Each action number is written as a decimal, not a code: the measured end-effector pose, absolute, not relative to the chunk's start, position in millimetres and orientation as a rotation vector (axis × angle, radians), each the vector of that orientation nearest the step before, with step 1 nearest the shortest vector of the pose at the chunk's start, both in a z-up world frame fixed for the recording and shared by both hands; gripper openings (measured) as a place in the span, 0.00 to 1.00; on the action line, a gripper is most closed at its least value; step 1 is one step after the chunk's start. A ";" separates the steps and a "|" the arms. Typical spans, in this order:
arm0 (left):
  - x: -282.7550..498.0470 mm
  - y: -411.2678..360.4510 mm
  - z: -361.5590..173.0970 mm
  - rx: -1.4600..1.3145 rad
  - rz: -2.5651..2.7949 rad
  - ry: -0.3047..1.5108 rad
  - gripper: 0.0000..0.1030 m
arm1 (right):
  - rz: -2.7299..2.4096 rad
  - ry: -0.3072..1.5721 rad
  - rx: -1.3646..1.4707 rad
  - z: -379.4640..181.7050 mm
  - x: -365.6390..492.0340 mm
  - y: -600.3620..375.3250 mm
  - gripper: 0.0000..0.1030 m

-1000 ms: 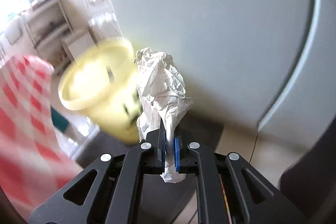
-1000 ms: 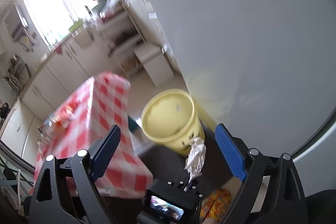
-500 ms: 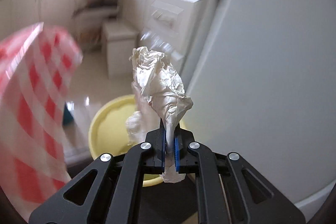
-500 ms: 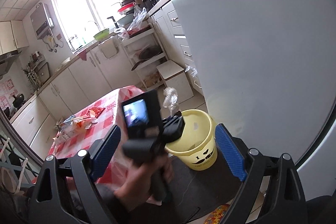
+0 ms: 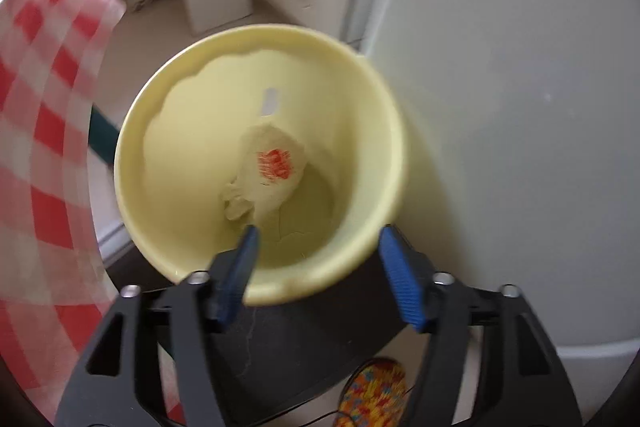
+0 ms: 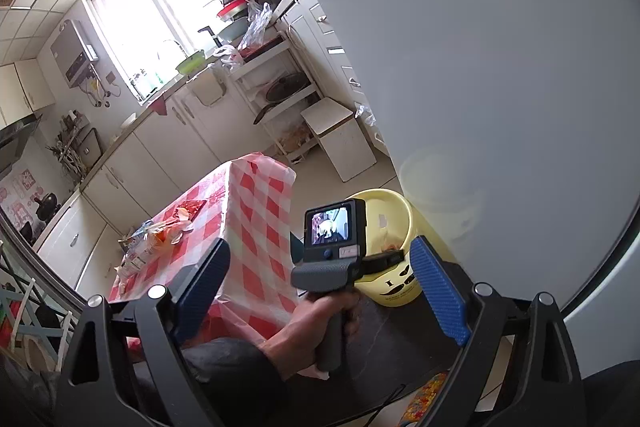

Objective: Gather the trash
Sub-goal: 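Withdraw the left tool from the bin back toward the table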

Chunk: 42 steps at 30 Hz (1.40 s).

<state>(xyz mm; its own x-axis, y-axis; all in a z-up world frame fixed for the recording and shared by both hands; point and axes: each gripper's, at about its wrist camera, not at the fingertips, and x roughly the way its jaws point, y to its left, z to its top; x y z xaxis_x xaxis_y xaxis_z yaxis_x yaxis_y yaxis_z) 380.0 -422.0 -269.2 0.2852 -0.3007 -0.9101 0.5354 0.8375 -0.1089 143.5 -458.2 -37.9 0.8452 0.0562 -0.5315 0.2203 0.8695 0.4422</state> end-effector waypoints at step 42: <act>287.4 -447.6 -248.1 1.016 -0.632 0.815 0.53 | -0.097 0.627 0.555 -52.2 161.7 -448.3 0.85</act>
<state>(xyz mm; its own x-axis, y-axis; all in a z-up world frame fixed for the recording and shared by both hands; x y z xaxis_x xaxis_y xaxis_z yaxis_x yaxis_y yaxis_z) 287.4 -447.6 -248.1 0.5545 -0.0867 -0.8276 0.7801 0.4003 0.4808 161.7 -448.3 -52.2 0.8104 0.0781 -0.5807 0.2500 0.8502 0.4633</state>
